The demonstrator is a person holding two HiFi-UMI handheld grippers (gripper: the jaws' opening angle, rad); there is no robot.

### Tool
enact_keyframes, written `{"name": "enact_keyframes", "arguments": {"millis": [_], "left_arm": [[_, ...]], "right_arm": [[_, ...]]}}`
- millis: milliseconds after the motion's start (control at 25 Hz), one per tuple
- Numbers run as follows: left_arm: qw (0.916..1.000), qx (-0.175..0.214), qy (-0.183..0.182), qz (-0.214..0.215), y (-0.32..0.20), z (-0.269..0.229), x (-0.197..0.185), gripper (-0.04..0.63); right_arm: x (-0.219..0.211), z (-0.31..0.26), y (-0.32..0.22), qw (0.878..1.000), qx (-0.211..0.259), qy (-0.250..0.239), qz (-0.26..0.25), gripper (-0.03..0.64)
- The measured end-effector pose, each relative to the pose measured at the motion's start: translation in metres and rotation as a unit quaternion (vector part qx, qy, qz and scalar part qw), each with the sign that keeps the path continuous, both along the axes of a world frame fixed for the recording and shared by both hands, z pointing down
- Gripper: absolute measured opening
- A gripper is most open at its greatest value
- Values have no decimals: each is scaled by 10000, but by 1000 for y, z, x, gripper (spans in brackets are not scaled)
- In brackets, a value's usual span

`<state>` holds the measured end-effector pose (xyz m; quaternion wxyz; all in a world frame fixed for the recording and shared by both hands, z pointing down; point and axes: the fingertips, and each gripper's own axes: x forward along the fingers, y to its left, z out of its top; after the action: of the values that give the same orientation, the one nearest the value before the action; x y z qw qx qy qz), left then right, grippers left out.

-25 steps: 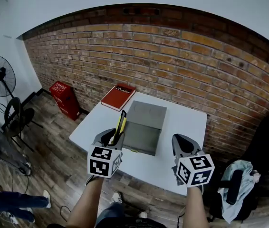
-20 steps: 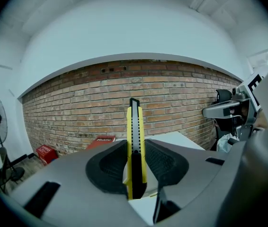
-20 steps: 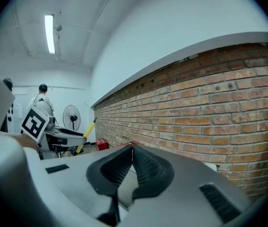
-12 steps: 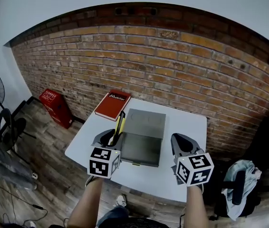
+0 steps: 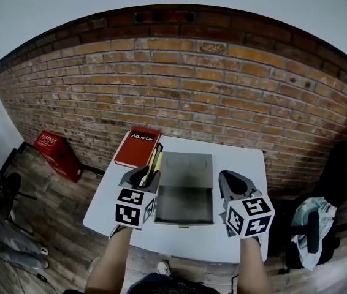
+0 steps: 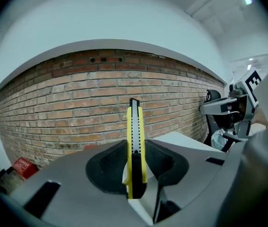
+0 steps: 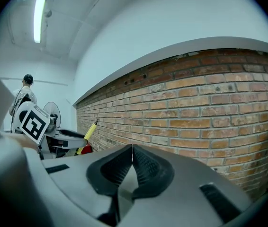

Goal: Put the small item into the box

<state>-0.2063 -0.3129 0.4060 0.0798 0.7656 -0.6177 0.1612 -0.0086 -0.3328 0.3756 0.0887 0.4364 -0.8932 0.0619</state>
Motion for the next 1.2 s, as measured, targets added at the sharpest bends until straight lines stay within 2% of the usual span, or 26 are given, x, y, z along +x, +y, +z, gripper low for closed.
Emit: {"name": "enact_keyframes", "arguments": {"millis": [320, 680, 960, 1080, 1200], "left_arm": [[9974, -93, -161, 700, -28, 6, 10, 129], [9883, -360, -478, 1406, -44, 26, 34, 129], [9712, -780, -919, 2057, -47, 59, 58, 129], [9646, -991, -926, 2261, -46, 74, 67, 129], [9552, -1163, -1094, 2493, -44, 89, 74, 129]], "right_arm": [[-1, 0, -6, 9990, 4, 29, 446, 20], [13, 3, -8, 9967, -2, 30, 805, 20], [20, 14, -7, 9950, -101, 30, 998, 20], [23, 17, -8, 9942, -134, 42, 1070, 20], [27, 19, -7, 9932, -145, 43, 1152, 20]]}}
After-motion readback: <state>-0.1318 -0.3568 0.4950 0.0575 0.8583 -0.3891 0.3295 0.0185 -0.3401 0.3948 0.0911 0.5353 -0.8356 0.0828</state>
